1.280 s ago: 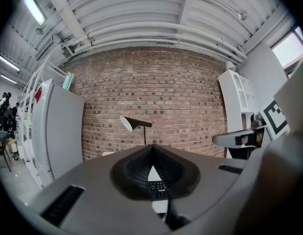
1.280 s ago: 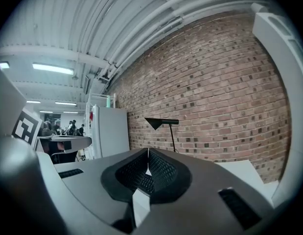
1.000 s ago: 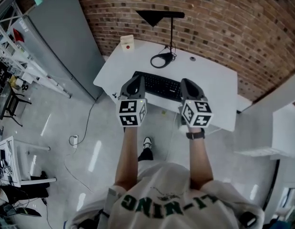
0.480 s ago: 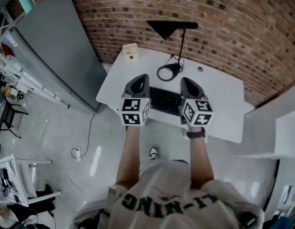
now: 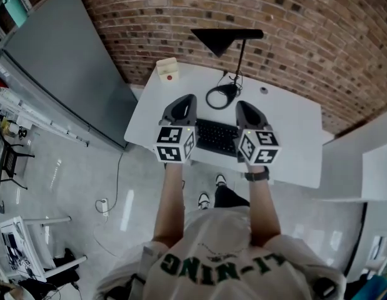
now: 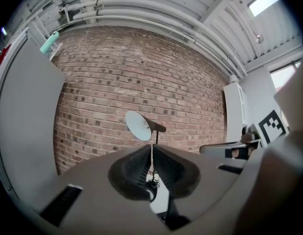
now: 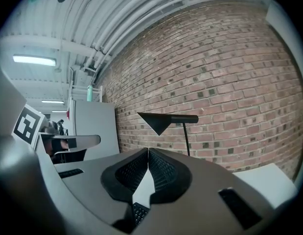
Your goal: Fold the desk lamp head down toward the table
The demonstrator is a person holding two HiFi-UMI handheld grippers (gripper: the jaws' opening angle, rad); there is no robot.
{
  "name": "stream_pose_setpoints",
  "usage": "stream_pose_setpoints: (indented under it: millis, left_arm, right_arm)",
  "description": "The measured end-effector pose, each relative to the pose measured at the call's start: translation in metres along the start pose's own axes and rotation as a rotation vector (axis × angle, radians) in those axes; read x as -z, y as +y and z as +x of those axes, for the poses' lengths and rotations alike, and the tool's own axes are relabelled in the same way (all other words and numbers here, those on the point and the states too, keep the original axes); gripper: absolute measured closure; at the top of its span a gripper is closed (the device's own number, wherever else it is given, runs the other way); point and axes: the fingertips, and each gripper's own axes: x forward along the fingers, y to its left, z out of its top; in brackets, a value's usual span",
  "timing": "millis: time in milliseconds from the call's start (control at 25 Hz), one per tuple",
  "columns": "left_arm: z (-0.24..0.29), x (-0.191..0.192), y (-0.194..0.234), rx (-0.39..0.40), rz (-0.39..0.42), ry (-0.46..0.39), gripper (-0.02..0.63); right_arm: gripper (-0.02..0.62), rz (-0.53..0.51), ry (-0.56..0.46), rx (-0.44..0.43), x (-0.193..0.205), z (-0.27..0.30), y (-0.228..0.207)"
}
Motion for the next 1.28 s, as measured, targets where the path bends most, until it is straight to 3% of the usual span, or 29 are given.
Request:
stream_pose_setpoints:
  millis: [320, 640, 960, 1280]
  left_arm:
    - [0.04, -0.019, 0.013, 0.05, 0.026, 0.001, 0.604]
    - [0.085, -0.04, 0.02, 0.095, 0.024, -0.013, 0.557]
    - [0.122, -0.045, 0.021, 0.136, 0.032, 0.011, 0.468]
    - [0.149, -0.048, 0.015, 0.21, 0.015, 0.006, 0.46]
  right_arm:
    - [0.591, 0.023, 0.002, -0.029, -0.004, 0.046, -0.01]
    - [0.591, 0.04, -0.019, -0.067, -0.023, 0.088, -0.026]
    - [0.591, 0.041, -0.021, -0.083, -0.036, 0.122, -0.049]
    - [0.591, 0.06, -0.005, -0.09, -0.035, 0.143, -0.069]
